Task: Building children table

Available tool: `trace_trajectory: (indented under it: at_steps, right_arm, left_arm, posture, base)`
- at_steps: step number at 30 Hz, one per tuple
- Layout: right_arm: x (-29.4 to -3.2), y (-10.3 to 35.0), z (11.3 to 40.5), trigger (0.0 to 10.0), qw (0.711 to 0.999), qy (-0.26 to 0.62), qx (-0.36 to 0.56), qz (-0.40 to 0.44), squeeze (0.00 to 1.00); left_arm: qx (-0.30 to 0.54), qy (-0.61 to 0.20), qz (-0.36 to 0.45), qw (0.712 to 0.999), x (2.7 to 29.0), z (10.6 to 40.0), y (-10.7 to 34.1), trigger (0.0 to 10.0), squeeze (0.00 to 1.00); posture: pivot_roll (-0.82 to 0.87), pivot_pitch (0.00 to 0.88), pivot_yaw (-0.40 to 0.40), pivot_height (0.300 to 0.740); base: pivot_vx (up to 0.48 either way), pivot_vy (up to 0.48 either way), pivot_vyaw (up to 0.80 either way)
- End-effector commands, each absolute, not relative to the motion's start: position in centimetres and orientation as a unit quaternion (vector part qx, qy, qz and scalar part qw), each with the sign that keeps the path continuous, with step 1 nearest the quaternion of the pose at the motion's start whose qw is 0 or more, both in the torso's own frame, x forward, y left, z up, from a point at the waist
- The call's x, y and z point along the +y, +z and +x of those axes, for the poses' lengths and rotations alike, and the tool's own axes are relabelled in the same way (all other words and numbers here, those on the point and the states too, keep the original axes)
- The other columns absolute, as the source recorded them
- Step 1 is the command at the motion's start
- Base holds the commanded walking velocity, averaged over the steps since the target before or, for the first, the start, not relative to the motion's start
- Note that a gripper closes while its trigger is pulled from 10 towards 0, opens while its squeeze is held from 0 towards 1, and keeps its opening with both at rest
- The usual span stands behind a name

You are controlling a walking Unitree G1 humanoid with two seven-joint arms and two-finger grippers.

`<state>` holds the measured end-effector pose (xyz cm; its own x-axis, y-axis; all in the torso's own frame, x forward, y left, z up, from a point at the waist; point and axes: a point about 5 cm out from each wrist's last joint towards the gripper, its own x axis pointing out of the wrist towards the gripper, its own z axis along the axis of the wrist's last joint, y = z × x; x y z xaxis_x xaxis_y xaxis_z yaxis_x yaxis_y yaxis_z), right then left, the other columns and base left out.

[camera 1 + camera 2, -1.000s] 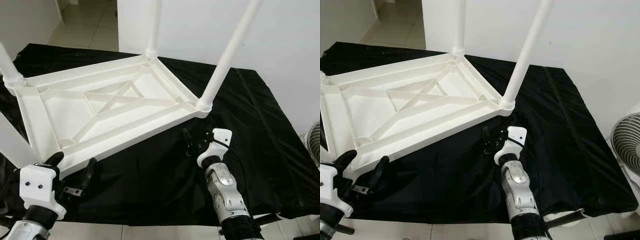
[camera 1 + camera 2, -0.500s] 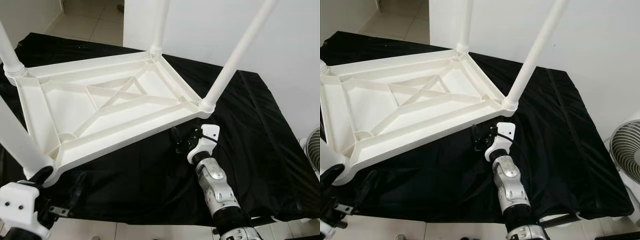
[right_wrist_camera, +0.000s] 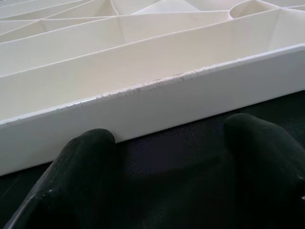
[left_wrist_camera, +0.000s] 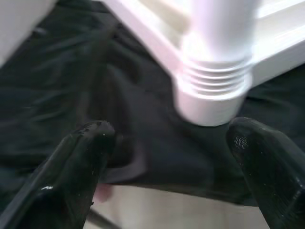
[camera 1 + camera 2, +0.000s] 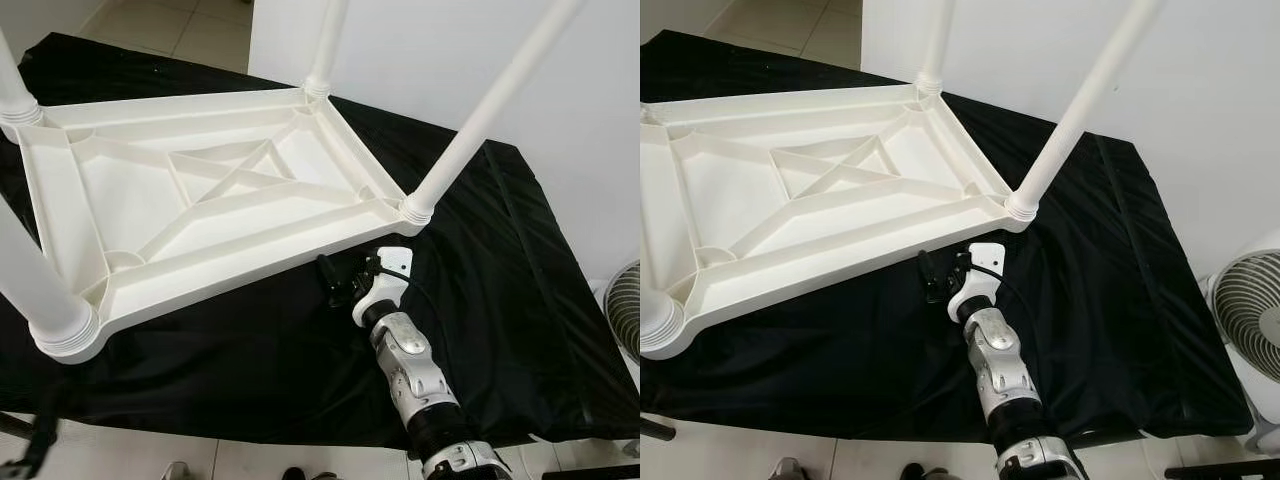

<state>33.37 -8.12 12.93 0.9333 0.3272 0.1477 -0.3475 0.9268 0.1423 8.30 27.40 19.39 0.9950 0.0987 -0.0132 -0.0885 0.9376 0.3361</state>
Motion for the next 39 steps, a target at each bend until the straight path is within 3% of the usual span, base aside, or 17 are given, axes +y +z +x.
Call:
trace_trajectory:
  at_steps: [1,4,10,14,16,20,21,22,24,28,32,36,39]
  right_arm:
    - [-8.4,12.4,33.3,10.0,0.980,0.169,-0.054,0.087,0.00]
    - [-8.4,12.4,33.3,10.0,0.980,0.168,-0.054,0.088,0.00]
    - [-8.8,12.1,33.1,10.0,0.982,0.155,-0.057,0.092,0.00]
    - [-8.9,12.0,33.1,10.0,0.982,0.153,-0.058,0.092,0.00]
    - [-9.4,12.0,33.1,10.0,0.984,0.139,-0.061,0.090,0.00]
    - [-9.8,12.1,33.1,10.0,0.986,0.127,-0.065,0.088,0.00]
    - [-10.2,12.1,33.0,10.0,0.987,0.119,-0.069,0.086,0.00]
    - [-10.2,12.1,33.0,10.0,0.987,0.119,-0.069,0.086,0.00]
    - [-11.0,12.2,32.8,10.0,0.989,0.103,-0.075,0.080,0.00]
    - [-11.4,12.2,32.7,10.0,0.989,0.096,-0.078,0.077,0.00]
    - [-12.6,12.5,32.4,10.0,0.991,0.071,-0.087,0.070,0.00]
    - [-13.4,12.5,31.9,10.0,0.992,0.055,-0.093,0.064,0.00]
    - [-13.5,12.4,31.8,10.0,0.992,0.052,-0.093,0.063,0.00]
  left_arm:
    - [0.026,0.050,0.179,0.982,28.1,7.8,19.3,10.0,0.00]
    - [0.032,0.057,0.187,0.980,29.0,7.6,19.3,10.0,0.00]
    - [0.063,0.075,0.224,0.970,34.1,8.1,19.1,10.0,0.00]
    - [0.064,0.075,0.227,0.969,34.6,8.3,19.2,10.0,0.00]
    - [0.036,0.074,0.227,0.970,36.0,10.6,20.1,10.0,0.00]
    - [0.009,0.073,0.225,0.971,37.0,12.7,20.9,10.0,0.00]
    - [-0.010,0.064,0.218,0.974,37.3,14.7,21.3,10.0,0.00]
    - [-0.010,0.064,0.218,0.974,37.3,14.7,21.3,10.0,0.00]
    - [-0.041,0.045,0.205,0.977,37.1,18.4,21.9,10.0,0.00]
    - [-0.055,0.035,0.194,0.979,36.6,19.9,22.1,10.0,0.00]
    - [-0.099,-0.023,0.167,0.981,33.3,23.9,22.7,10.0,0.00]
    - [-0.130,-0.069,0.137,0.980,30.4,25.6,23.3,10.0,0.00]
    - [-0.136,-0.080,0.133,0.978,29.7,25.8,23.4,10.0,0.00]
  posture:
    - [0.47,0.211,-0.198,0.740]
    - [0.47,0.211,-0.195,0.740]
    - [0.44,0.198,-0.172,0.740]
    - [0.44,0.198,-0.172,0.740]
    - [0.40,0.168,-0.145,0.740]
    - [0.40,0.168,-0.145,0.740]
    - [0.36,0.150,-0.126,0.740]
    - [0.36,0.150,-0.126,0.740]
    - [0.32,0.137,-0.110,0.740]
    - [0.31,0.133,-0.105,0.740]
    - [0.24,0.113,-0.073,0.740]
    - [0.21,0.103,-0.060,0.740]
    - [0.20,0.100,-0.057,0.740]
  base:
    - [0.000,0.000,0.00]
    - [0.000,0.000,0.00]
    - [0.000,0.000,0.00]
    - [0.000,0.000,0.00]
    - [0.000,0.000,0.00]
    - [0.000,0.000,0.00]
    - [0.000,0.000,0.00]
    - [0.000,0.000,0.00]
    - [0.000,0.000,0.00]
    - [0.000,0.000,0.00]
    - [0.000,0.000,0.00]
    - [0.000,0.000,0.00]
    - [0.000,0.000,0.00]
